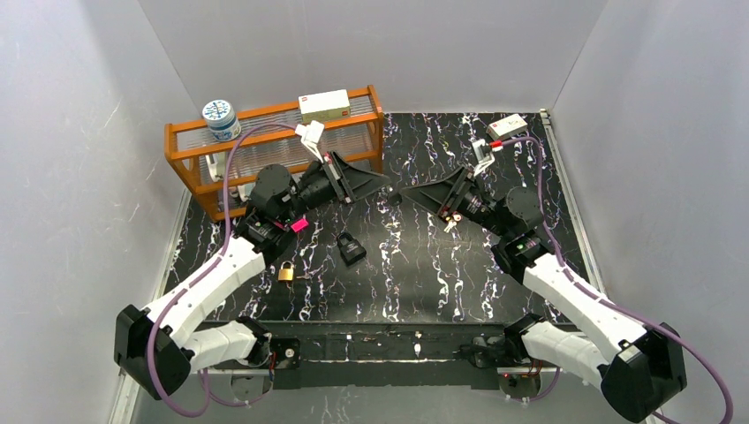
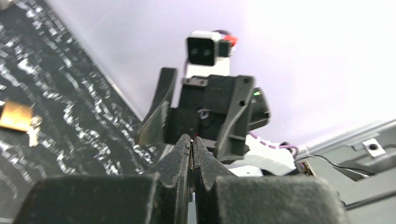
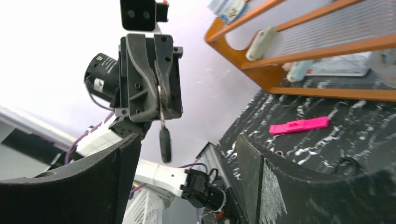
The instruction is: Unlock with the key
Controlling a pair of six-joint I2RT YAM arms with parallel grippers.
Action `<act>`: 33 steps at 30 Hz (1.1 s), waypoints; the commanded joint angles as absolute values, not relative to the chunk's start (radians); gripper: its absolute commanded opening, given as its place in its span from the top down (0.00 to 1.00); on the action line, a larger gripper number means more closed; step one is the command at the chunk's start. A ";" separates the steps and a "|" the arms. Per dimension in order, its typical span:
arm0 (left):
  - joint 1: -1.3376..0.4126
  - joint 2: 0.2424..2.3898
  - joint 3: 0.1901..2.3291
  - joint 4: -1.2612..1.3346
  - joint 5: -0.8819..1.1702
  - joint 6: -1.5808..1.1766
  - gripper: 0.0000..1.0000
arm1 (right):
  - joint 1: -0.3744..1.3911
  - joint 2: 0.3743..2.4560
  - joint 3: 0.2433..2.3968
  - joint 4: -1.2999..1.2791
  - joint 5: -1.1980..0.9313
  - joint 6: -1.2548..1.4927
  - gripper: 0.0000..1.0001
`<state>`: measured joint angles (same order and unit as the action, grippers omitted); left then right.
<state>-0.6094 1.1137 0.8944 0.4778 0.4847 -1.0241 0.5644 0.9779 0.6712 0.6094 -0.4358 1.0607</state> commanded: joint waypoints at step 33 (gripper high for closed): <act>-0.604 1.058 0.902 0.630 0.476 -1.078 1.00 | 0.593 1.134 0.890 0.771 -0.772 1.148 0.64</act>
<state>-0.6094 1.0832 0.9207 0.5983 0.4854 -1.0973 0.5800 1.1213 0.8268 0.7658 -0.7486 1.1728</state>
